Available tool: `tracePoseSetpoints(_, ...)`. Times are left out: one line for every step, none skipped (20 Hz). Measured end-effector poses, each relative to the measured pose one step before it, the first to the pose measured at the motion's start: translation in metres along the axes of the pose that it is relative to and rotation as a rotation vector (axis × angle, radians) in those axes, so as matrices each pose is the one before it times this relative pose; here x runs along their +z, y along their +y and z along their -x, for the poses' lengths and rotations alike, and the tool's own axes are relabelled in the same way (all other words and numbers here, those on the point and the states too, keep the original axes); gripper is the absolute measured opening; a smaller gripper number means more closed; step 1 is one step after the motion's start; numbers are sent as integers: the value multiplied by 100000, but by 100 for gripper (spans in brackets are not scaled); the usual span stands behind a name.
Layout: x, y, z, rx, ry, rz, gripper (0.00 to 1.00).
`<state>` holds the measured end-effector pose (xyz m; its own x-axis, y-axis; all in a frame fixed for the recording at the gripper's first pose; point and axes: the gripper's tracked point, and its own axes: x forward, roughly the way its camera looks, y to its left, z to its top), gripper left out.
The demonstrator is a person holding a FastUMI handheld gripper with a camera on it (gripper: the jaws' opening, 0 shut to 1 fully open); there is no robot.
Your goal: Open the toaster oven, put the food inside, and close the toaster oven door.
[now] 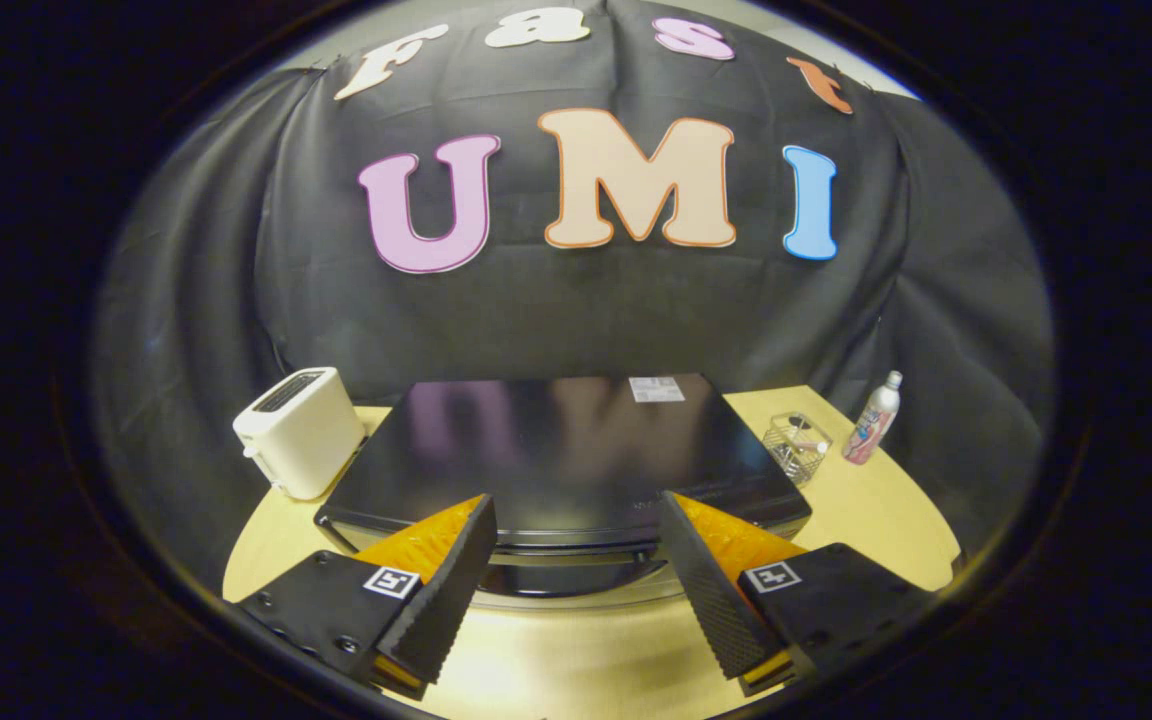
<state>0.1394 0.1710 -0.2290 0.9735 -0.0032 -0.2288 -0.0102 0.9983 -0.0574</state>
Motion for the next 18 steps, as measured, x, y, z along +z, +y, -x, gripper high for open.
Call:
tracePoseSetpoints(-226,320,-263,1139,-480,-870,100)
tracePoseSetpoints(-370,133,-309,984,179,-784,100)
tracePoseSetpoints(-373,-66,-187,-197,159,-50,100)
tracePoseSetpoints(571,5,-261,183,-3107,-241,100)
tracePoseSetpoints(-286,-44,-263,-201,119,-255,100)
tracePoseSetpoints(270,-283,322,-666,-1195,-9,100)
tracePoseSetpoints(-251,-202,-200,-90,-283,-381,100)
tracePoseSetpoints(79,86,98,442,-1655,-386,99)
tracePoseSetpoints(47,-45,-283,-24,-1594,574,99)
tracePoseSetpoints(20,-139,199,247,-2640,251,98)
tracePoseSetpoints(-88,-39,26,135,-2293,-134,98)
tracePoseSetpoints(10,-1,76,143,-2337,-133,97)
tracePoseSetpoints(-174,-37,157,-49,-1658,4,97)
tracePoseSetpoints(-78,-168,240,-743,-1133,-522,97)
tracePoseSetpoints(-174,-232,438,-1101,-700,-40,96)
tracePoseSetpoints(-112,-6,254,-109,-440,-1227,95)
tracePoseSetpoints(-109,58,628,-631,-1953,-1772,94)
tracePoseSetpoints(-75,3,210,-333,-994,-446,93)
